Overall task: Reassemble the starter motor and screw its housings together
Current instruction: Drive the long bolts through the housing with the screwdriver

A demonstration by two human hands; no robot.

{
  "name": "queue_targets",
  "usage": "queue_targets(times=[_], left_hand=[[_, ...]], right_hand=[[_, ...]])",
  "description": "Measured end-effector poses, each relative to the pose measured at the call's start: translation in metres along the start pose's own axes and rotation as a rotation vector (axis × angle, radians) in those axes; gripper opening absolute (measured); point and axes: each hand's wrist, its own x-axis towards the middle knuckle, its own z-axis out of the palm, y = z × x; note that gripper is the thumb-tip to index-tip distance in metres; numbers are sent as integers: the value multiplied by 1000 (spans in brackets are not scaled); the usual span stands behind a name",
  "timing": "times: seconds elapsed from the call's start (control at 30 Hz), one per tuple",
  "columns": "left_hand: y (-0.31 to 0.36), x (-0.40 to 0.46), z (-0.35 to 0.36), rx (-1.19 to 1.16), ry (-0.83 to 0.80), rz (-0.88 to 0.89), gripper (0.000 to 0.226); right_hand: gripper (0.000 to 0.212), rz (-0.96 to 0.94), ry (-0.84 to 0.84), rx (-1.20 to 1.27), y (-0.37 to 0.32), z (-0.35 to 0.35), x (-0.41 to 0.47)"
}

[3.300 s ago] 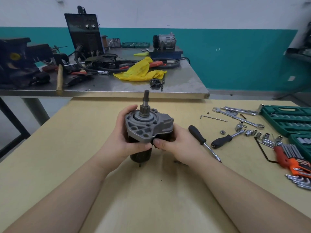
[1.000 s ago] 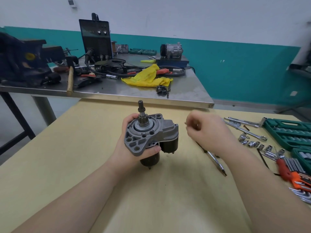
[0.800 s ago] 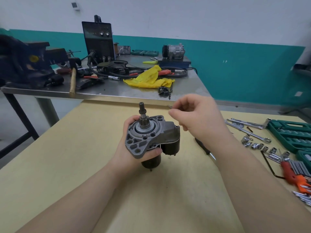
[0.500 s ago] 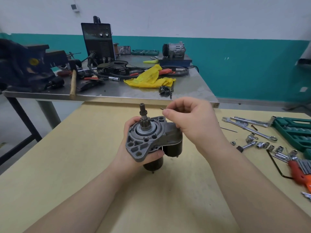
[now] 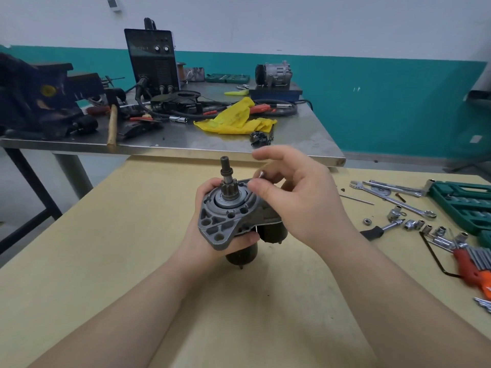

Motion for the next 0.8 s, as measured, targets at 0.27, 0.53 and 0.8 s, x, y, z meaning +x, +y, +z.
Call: queue_targets(times=[0.27,0.53,0.8], left_hand=[[-14,1,0,-17,9,-35,101],[-18,2,-2,-40,-42,-70,105],[-12,-2,0,-61,-26,-99,103]], right_hand=[[17,-94,-55,-40,5,3,-4],[18,-236,-126,-184,1,-6,-4],[13,-411,-158,-319,-4,-5,-5]])
